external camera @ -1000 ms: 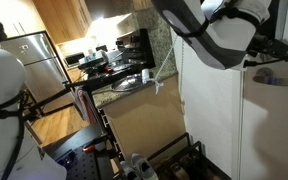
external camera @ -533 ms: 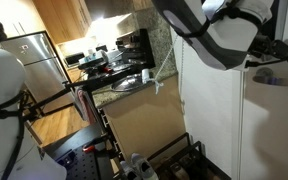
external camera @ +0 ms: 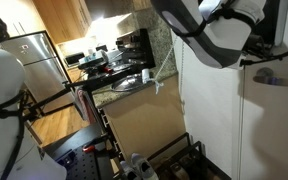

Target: Turn the lock on the door

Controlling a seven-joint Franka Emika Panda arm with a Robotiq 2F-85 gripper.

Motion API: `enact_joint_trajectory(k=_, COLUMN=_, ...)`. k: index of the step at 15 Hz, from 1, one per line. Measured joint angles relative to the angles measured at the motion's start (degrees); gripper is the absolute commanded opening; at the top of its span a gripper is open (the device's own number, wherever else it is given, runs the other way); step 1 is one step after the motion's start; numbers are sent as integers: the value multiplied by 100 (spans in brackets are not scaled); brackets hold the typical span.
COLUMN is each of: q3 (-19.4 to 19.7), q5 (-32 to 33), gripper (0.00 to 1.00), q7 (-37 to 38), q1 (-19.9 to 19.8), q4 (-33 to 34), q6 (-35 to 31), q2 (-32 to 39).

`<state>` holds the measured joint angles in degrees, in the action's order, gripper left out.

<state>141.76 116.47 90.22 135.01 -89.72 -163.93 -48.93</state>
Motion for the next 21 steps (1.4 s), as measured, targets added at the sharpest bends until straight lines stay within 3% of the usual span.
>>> enact_joint_trajectory(k=7, q3=-4, q5=0, gripper=3, q7=-125, q1=-19, q4=8, q6=-127, q2=-13)
enact_joint_trajectory(k=14, q3=-9, q5=-66, gripper=3, q7=-130, q1=-350, q4=443, q6=-1486, q2=-455)
enact_joint_trajectory(k=17, q3=-612, q5=-676, gripper=3, q7=-1225, q1=-880, q4=378, q6=-1575, q2=-913)
enact_joint_trajectory(k=21, q3=-583, q5=-1181, gripper=3, q7=-1678, q1=-912, q4=381, q6=-1809, q2=-1006)
